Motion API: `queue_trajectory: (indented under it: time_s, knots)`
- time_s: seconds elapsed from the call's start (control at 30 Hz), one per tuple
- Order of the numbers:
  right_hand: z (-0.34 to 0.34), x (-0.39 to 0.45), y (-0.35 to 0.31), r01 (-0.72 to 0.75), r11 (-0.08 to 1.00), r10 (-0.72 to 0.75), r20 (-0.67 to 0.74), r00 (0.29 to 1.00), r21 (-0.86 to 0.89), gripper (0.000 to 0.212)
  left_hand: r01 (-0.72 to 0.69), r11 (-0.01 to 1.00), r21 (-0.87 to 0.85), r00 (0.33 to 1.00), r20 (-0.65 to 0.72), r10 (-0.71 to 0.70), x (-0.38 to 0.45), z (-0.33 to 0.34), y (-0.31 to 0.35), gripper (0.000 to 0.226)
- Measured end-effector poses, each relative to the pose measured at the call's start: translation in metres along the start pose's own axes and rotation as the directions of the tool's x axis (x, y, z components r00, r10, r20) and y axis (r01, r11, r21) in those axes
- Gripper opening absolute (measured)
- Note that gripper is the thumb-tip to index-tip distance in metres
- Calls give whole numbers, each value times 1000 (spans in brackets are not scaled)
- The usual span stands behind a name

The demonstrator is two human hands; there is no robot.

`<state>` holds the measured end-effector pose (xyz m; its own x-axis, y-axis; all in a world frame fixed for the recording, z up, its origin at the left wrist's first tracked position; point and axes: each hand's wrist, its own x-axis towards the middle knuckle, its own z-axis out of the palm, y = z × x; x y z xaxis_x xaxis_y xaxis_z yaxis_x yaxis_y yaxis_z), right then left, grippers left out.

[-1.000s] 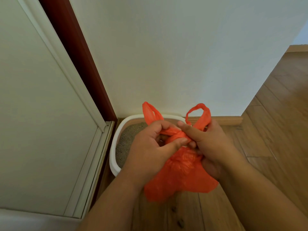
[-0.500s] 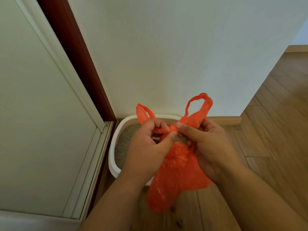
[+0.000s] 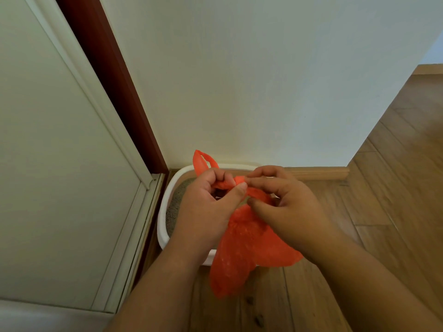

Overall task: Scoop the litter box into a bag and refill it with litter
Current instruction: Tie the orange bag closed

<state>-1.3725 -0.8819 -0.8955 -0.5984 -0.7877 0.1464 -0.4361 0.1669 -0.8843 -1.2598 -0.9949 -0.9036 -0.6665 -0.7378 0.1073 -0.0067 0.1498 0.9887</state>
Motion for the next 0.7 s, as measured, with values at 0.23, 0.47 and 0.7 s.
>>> queue_trajectory:
  time_s: [0.23, 0.47, 0.7]
  knots:
    - [-4, -1, 0, -99, 985, 88, 85, 992, 141, 22, -47, 997, 54, 998, 44, 45, -4, 1, 3, 15]
    - [-8, -1, 2, -100, 957, 56, 165, 985, 272, 42, 97, 991, -90, 995, -14, -98, 2, 1, -5, 12]
    - [-10, 0, 3, 9, 985, -20, 58, 998, 170, 31, 196, 955, -222, 979, -13, -204, 5, -4, -11, 11]
